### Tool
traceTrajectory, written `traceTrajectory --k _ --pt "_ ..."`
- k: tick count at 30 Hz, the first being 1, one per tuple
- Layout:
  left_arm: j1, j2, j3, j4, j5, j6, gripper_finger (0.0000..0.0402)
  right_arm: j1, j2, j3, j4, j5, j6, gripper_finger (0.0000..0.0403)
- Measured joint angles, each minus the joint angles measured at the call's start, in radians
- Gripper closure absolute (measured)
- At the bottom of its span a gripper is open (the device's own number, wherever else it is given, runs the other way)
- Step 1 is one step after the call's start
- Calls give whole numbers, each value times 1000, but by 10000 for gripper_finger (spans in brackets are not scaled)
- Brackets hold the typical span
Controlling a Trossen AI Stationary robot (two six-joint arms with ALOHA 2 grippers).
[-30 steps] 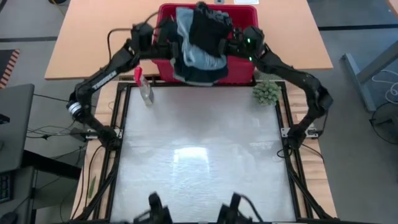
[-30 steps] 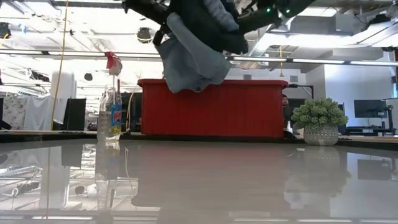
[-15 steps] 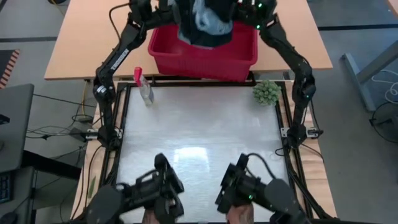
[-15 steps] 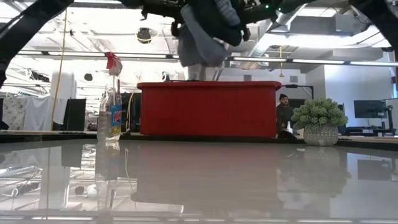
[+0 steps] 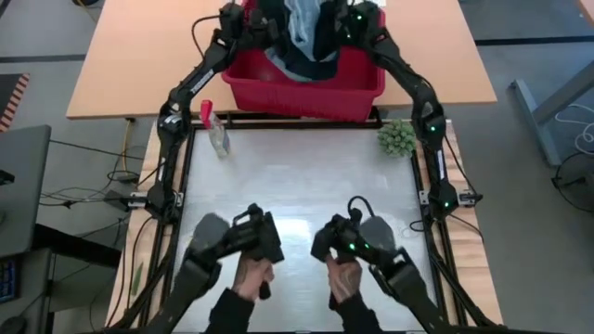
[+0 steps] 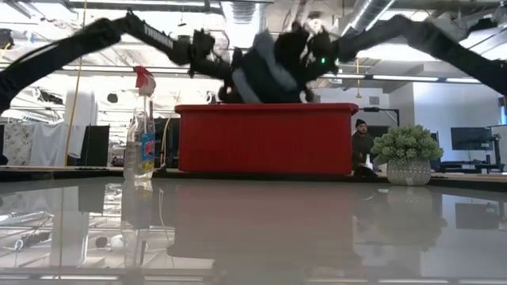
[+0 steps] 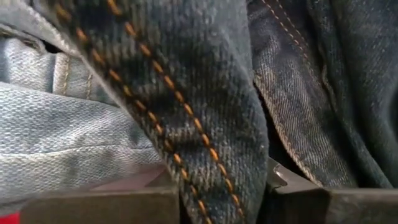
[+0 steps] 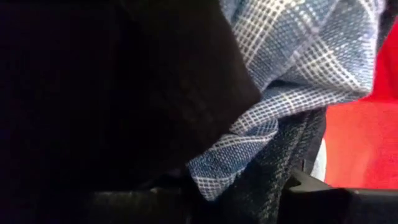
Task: Fold Laundry from Bin
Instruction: Put all the clothes into the red laundry bin
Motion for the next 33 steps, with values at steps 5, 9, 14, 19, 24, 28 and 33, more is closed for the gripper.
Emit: traceTrajectory --k 5,9,14,19,24,28,33 --pt "24 110 0 18 13 -9 349 -14 85 8 -53 49 -3 273" --pt "36 134 0 -27 19 10 345 -27 115 4 -100 54 18 275" --pt "36 135 2 -103 -51 151 294 -35 123 11 -172 93 -41 275" --pt "50 135 4 -101 -99 235 216 -39 123 11 -196 123 -77 275" --pt "74 130 5 -106 -119 302 156 -44 123 11 -222 130 -100 275" --pt "81 107 5 -196 -155 388 141 -43 122 11 -224 129 -101 275" --pt "73 8 5 -369 -312 585 149 -44 122 11 -262 129 -110 275"
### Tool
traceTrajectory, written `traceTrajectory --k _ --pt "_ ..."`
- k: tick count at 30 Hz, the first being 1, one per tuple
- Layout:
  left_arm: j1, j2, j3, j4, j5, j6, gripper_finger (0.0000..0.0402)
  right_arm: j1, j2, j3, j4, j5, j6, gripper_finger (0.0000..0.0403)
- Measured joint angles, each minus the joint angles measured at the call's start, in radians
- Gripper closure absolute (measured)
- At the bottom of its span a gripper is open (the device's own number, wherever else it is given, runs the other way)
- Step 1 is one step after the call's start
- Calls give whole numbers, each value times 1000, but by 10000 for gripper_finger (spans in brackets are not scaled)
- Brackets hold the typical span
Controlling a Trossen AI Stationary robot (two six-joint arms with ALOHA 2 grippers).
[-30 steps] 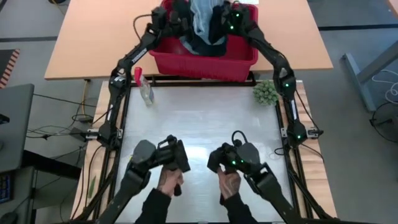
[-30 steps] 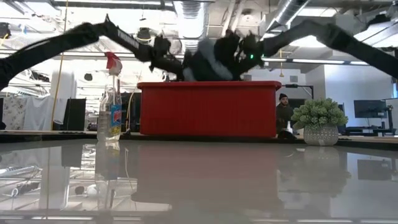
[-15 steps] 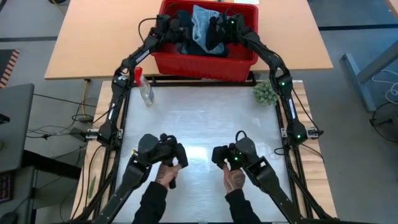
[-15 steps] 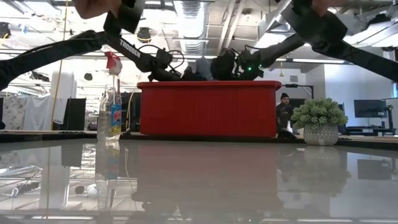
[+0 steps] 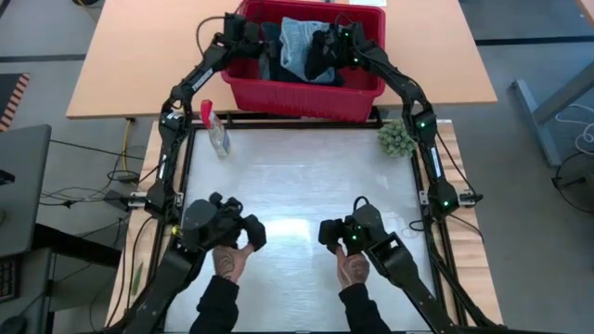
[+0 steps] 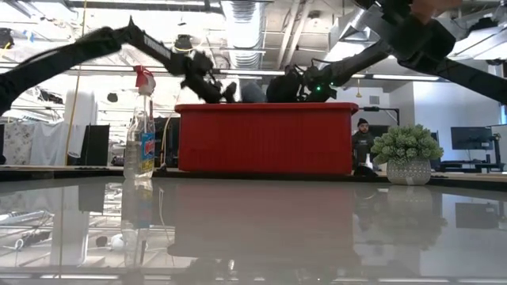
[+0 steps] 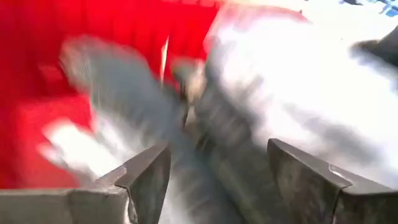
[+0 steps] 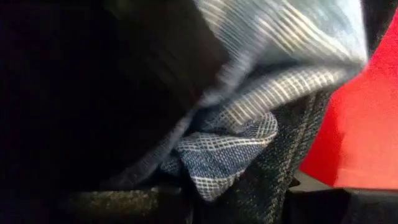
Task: Fold Laundry from Bin
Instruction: Put all the clothes into the red laundry bin
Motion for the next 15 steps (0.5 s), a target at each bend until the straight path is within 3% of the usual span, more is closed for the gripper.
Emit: traceTrajectory --k 4,9,12,15 --pt "-16 -131 8 -47 -74 114 155 0 0 0 -15 0 -10 275" --pt "-53 -180 -3 -120 -166 200 156 0 0 0 -40 14 -21 275" --pt "-93 -219 -3 -110 -33 206 157 0 -2 0 -49 28 -25 275" --pt "-187 -263 7 -102 67 307 157 1 -2 0 -49 31 -25 275"
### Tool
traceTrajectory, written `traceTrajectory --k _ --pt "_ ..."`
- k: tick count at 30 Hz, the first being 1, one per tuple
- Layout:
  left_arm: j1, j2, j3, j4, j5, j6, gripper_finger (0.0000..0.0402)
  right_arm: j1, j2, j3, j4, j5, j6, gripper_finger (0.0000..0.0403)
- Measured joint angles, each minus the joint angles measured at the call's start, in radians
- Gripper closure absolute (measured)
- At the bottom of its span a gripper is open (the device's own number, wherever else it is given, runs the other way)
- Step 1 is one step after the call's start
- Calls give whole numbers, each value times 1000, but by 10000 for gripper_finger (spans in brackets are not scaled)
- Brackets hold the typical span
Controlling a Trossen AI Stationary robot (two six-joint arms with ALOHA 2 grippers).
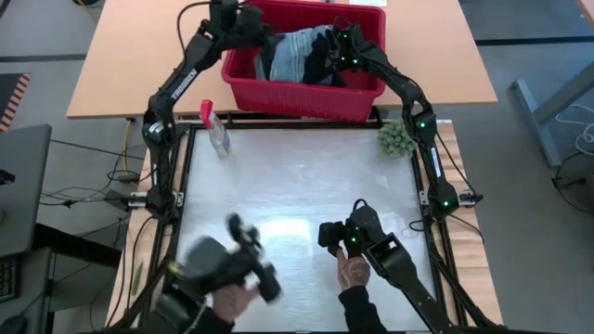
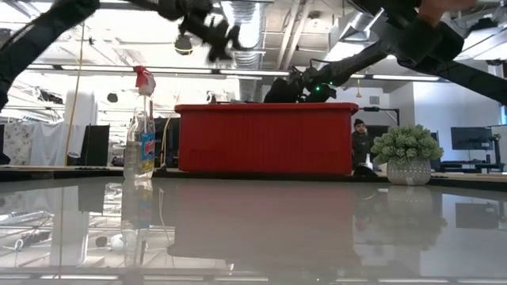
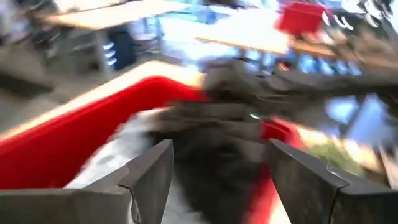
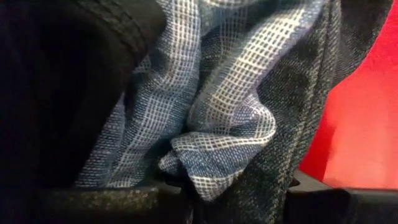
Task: Fold Laundry from Bin
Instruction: Put all the clothes into the red laundry bin
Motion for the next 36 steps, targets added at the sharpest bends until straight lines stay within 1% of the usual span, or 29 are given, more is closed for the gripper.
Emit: traceTrajectory --k 1,2,6,10,12,13,15,16,20,24,27,31,33,34,36 --pt "-36 0 0 -14 -8 54 157 0 0 0 0 1 0 275" --pt "-72 4 -2 -35 -41 114 157 0 0 0 -1 1 1 276" --pt "-214 41 -17 -53 -296 334 157 0 0 0 -3 -2 10 276" --pt "-312 37 -4 77 -533 439 157 1 -1 0 -3 -12 11 276" --pt "-327 73 -8 134 -610 466 157 4 -2 0 -2 -15 11 276" --pt "-326 89 -11 156 -630 471 157 4 -2 0 -3 -16 11 276" --pt "-321 132 -20 134 -639 480 157 8 -2 0 -2 -18 10 276" --pt "-321 149 -20 155 -642 479 157 10 -2 0 -2 -18 5 276" --pt "-299 183 -11 164 -624 406 157 18 -2 0 3 -27 -47 276" --pt "-262 226 -18 134 -639 370 157 23 -2 1 18 -63 -96 277" --pt "-253 232 -18 139 -631 348 157 22 -3 1 29 -93 -92 277" --pt "-231 226 -14 134 -580 300 158 19 -3 1 34 -108 -71 277" --pt "-223 230 -16 139 -574 288 170 19 -3 1 37 -115 -70 277" --pt "-219 231 -16 150 -574 280 183 19 -3 1 38 -119 -67 277" --pt "-214 230 -16 167 -571 256 224 19 -4 1 39 -123 -51 266"
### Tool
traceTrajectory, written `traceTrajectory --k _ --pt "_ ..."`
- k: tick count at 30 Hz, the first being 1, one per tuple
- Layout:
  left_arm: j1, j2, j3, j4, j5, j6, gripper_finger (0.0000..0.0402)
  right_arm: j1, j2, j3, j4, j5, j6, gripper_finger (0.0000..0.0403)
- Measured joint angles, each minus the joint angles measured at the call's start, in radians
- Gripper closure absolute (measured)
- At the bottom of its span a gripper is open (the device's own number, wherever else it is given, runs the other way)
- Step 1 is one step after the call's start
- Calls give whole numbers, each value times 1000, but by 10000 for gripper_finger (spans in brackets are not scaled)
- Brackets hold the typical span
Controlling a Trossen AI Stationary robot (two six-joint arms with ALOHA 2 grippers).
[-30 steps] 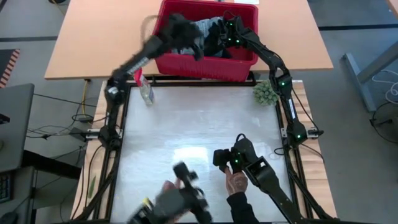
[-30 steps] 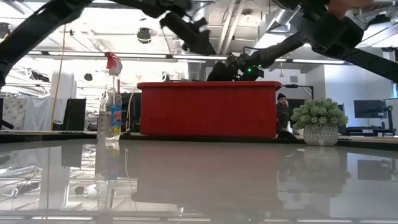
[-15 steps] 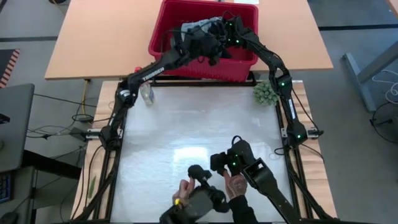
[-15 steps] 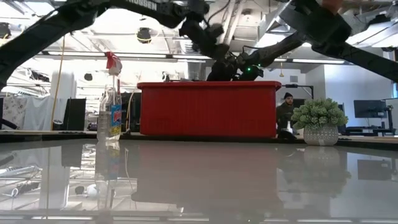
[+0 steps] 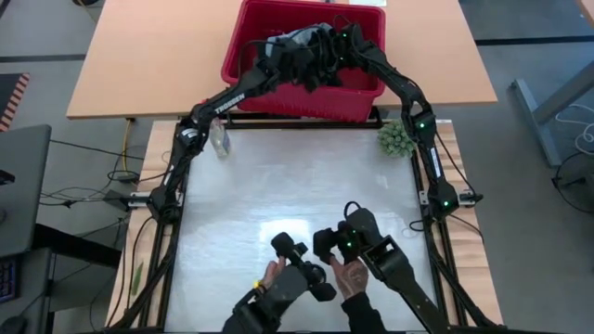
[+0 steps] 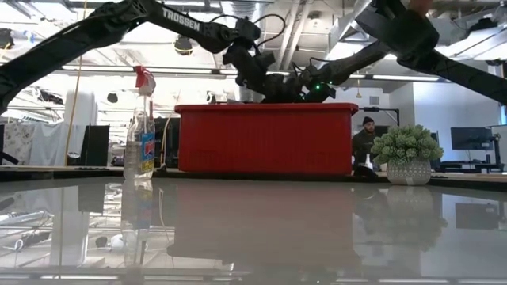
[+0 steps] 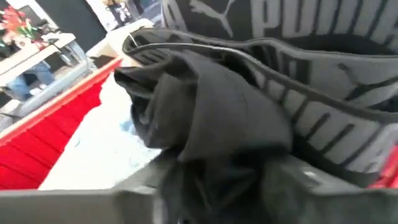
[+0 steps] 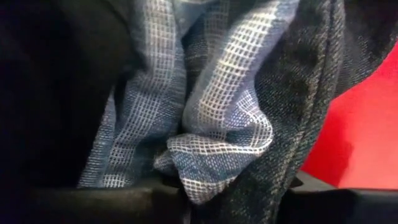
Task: Fold Laundry from Bin
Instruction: Put all the clothes into the red laundry bin
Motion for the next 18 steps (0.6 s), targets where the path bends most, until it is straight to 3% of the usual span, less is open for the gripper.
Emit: traceTrajectory --k 4,6,18 --pt "15 -1 0 -7 35 -62 349 -3 -8 0 11 -16 32 225" --pt "24 -1 0 10 34 -99 385 -11 -19 0 17 -21 40 215" --pt "118 -2 66 43 69 -299 401 -16 -84 1 175 31 62 235"
